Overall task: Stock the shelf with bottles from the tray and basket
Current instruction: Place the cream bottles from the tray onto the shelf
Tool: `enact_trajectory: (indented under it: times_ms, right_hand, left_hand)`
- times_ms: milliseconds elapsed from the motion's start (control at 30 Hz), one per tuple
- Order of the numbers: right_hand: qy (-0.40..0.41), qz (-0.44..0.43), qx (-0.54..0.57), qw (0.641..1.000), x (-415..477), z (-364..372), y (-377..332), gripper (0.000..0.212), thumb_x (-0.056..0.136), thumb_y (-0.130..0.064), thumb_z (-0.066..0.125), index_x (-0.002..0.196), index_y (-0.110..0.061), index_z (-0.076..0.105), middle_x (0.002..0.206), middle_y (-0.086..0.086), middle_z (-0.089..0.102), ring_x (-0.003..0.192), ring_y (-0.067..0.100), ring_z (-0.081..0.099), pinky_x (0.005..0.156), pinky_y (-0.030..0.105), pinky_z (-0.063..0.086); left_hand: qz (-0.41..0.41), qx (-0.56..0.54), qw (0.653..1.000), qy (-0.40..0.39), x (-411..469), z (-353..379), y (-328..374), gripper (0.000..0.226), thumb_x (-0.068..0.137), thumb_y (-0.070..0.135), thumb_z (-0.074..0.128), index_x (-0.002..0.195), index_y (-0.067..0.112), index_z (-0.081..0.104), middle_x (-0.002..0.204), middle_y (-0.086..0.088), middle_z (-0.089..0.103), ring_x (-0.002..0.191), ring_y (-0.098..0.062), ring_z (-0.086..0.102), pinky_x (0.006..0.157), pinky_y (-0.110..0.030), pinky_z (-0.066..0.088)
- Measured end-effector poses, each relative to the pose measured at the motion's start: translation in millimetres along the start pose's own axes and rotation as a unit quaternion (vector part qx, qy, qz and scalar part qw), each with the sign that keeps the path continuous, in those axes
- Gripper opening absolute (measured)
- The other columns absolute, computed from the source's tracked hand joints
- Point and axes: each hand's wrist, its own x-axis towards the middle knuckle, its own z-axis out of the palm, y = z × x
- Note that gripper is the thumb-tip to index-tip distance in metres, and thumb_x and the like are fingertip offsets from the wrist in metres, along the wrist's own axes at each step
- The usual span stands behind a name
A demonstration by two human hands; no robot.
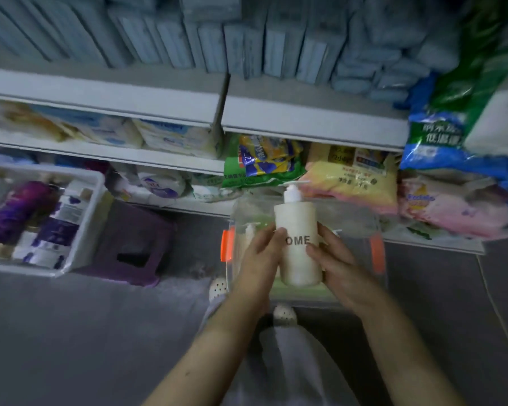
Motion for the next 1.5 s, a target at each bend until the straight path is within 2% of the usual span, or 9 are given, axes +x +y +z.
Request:
enact_trajectory:
  times_ms: [100, 267, 433, 567, 733, 900, 1233, 1400, 1500]
  right_hand:
    - [-0.031, -0.026, -0.025, 0.999, -20.8, 5.5, -33.0, 0.051, 0.081, -0.019, 0.057, 0.132, -0.024, 0.052, 0.119, -0.001, 0.07, 0.112, 0.016, 0.065, 0.09, 0.032, 0.054]
    - [-0.088, -0.066, -0.079, 0.991, -53.0, 41.1, -70.4, 0.053, 0.087, -0.035, 0.055, 0.138, -0.024, 0.048, 0.13, 0.001, 0.064, 0.12, 0.018, 0.06, 0.104, 0.041, 0.045]
    - [-0.155, -0.084, -0.098, 0.979, -76.0, 103.8, -92.8, 0.053, 0.085, -0.032, 0.06, 0.135, -0.019, 0.05, 0.125, 0.009, 0.066, 0.118, 0.027, 0.062, 0.105, 0.048, 0.045]
    - [-0.198, -0.091, -0.093, 0.972, -88.6, 167.1, -90.6, 0.051, 0.084, -0.029, 0.058, 0.133, -0.014, 0.052, 0.12, 0.012, 0.068, 0.115, 0.031, 0.062, 0.098, 0.047, 0.051]
    - [-0.268, -0.093, -0.071, 0.956, -108.9, 255.5, -61.3, 0.046, 0.089, -0.026, 0.052, 0.133, -0.014, 0.052, 0.121, 0.014, 0.067, 0.114, 0.031, 0.063, 0.094, 0.045, 0.053]
    - [-0.341, -0.085, -0.049, 0.935, -132.8, 370.1, -10.8, 0.079, 0.068, -0.042, 0.084, 0.131, -0.008, 0.053, 0.122, 0.022, 0.065, 0.108, 0.035, 0.066, 0.088, 0.048, 0.056]
    - [-0.315, -0.121, -0.043, 0.94, -142.9, 523.4, 33.8, 0.093, 0.039, -0.045, 0.095, 0.118, -0.012, 0.06, 0.108, 0.015, 0.072, 0.096, 0.03, 0.071, 0.084, 0.052, 0.056]
    - [-0.278, -0.13, -0.07, 0.949, -116.3, 575.3, 38.9, 0.052, 0.07, -0.024, 0.075, 0.118, -0.009, 0.06, 0.102, 0.009, 0.074, 0.09, 0.025, 0.072, 0.08, 0.049, 0.059]
    - [-0.265, -0.126, -0.063, 0.954, -89.9, 605.7, 37.4, 0.044, 0.073, -0.017, 0.068, 0.115, -0.009, 0.061, 0.099, 0.009, 0.075, 0.087, 0.024, 0.073, 0.071, 0.041, 0.061]
  left_hand:
    - [0.054, -0.048, 0.997, 0.01, -37.6, 17.0, 14.1, 0.018, 0.095, 0.025, 0.058, 0.111, 0.023, 0.066, 0.108, 0.0, 0.072, 0.099, -0.015, 0.066, 0.084, -0.032, 0.05]
    - [0.147, -0.109, 0.983, 0.031, -89.3, 17.6, 44.6, 0.022, 0.094, 0.014, 0.059, 0.114, 0.017, 0.064, 0.103, -0.002, 0.072, 0.087, -0.008, 0.067, 0.071, -0.021, 0.054]
    - [0.211, -0.159, 0.963, 0.05, -132.3, -21.4, 79.8, 0.044, 0.084, 0.023, 0.072, 0.126, 0.018, 0.062, 0.124, -0.01, 0.066, 0.111, -0.026, 0.064, 0.091, -0.043, 0.054]
    - [0.28, -0.16, 0.944, 0.062, -170.3, -72.8, 96.6, 0.038, 0.088, 0.017, 0.062, 0.126, 0.021, 0.061, 0.121, -0.003, 0.068, 0.101, -0.012, 0.067, 0.073, -0.026, 0.056]
    - [0.31, -0.142, 0.934, 0.111, -223.8, -161.7, 101.8, 0.051, 0.077, 0.023, 0.075, 0.126, 0.031, 0.063, 0.119, -0.004, 0.069, 0.113, -0.025, 0.063, 0.096, -0.044, 0.052]
    - [0.359, -0.124, 0.911, 0.159, -281.6, -274.5, 105.2, 0.04, 0.086, 0.011, 0.066, 0.123, 0.027, 0.064, 0.111, 0.002, 0.072, 0.105, -0.016, 0.067, 0.08, -0.028, 0.055]
    - [0.404, -0.102, 0.875, 0.248, -353.8, -441.7, 129.5, 0.037, 0.087, 0.024, 0.061, 0.125, 0.027, 0.061, 0.115, 0.015, 0.069, 0.106, -0.003, 0.064, 0.083, -0.021, 0.052]
    - [0.39, -0.104, 0.875, 0.266, -341.5, -501.7, 146.9, 0.037, 0.085, 0.031, 0.06, 0.122, 0.031, 0.062, 0.119, 0.013, 0.068, 0.107, -0.003, 0.063, 0.087, -0.025, 0.05]
    - [0.375, -0.103, 0.882, 0.267, -321.0, -536.3, 166.1, 0.035, 0.089, 0.03, 0.06, 0.124, 0.03, 0.061, 0.119, 0.014, 0.068, 0.109, -0.004, 0.063, 0.09, -0.027, 0.051]
